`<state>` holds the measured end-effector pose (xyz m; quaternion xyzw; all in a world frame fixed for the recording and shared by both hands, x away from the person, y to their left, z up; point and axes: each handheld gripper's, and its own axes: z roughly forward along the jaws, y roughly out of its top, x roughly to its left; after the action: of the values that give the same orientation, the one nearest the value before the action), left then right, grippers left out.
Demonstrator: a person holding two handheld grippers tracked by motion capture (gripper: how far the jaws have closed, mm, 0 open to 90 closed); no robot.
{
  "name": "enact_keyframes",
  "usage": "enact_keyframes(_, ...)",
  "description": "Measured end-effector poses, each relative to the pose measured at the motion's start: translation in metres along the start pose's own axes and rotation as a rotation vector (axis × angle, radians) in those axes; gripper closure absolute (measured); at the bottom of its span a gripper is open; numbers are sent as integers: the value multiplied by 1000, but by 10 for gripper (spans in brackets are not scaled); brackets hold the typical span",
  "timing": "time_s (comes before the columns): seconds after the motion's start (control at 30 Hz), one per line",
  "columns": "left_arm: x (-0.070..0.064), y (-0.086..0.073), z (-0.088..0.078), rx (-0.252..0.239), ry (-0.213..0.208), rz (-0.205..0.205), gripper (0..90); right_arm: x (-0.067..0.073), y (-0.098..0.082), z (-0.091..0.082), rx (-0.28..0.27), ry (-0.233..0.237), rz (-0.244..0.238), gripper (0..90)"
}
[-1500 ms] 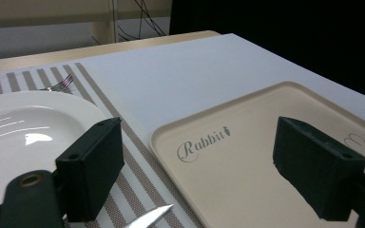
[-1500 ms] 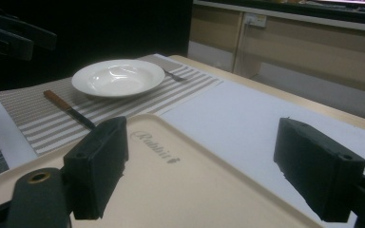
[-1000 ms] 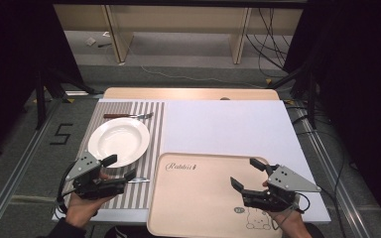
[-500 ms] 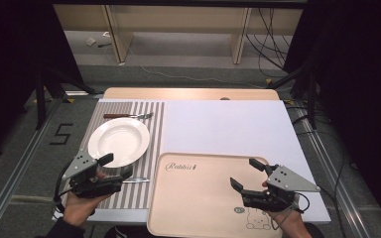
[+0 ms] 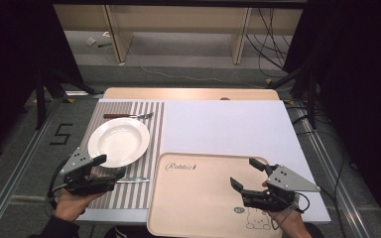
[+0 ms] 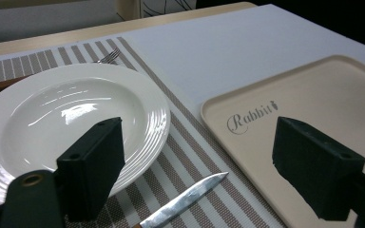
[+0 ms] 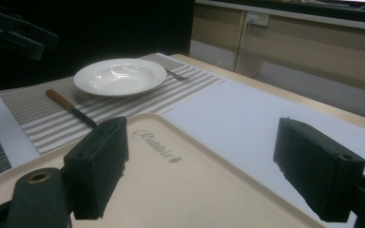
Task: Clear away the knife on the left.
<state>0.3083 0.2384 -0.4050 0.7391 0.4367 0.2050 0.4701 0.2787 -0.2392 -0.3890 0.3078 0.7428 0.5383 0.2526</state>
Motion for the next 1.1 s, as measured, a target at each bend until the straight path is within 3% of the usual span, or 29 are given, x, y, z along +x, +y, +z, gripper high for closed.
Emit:
enact_keyframes(0.27,6,-3,0,71,-14,14,177,0,0,0,0,-1,1,200)
enact_keyframes(0.3,8,-4,1,105,-40,23,180,0,0,0,2,-1,0,200)
enact_keyframes(0.43,10,-8,4,165,-35,58,182,0,0,0,1,-1,1,200)
enact_keyframes(0.67,11,-12,7,219,-54,76,196,0,0,0,1,-2,3,200)
enact_keyframes(0.7,9,-14,11,260,-63,87,197,0,0,0,2,-1,2,200)
enact_keyframes(0.8,7,-17,15,318,-64,128,196,0,0,0,0,-1,3,200)
enact_keyframes(0.93,7,-20,19,362,-49,145,199,0,0,0,3,-1,4,200)
enact_keyframes(0.97,8,-22,22,402,-17,174,203,0,0,0,3,-1,4,200)
enact_keyframes(1.03,9,-24,25,422,3,175,206,0,0,0,0,-2,5,200)
enact_keyframes(1.1,19,-25,30,471,14,232,207,0,0,0,3,-1,4,200)
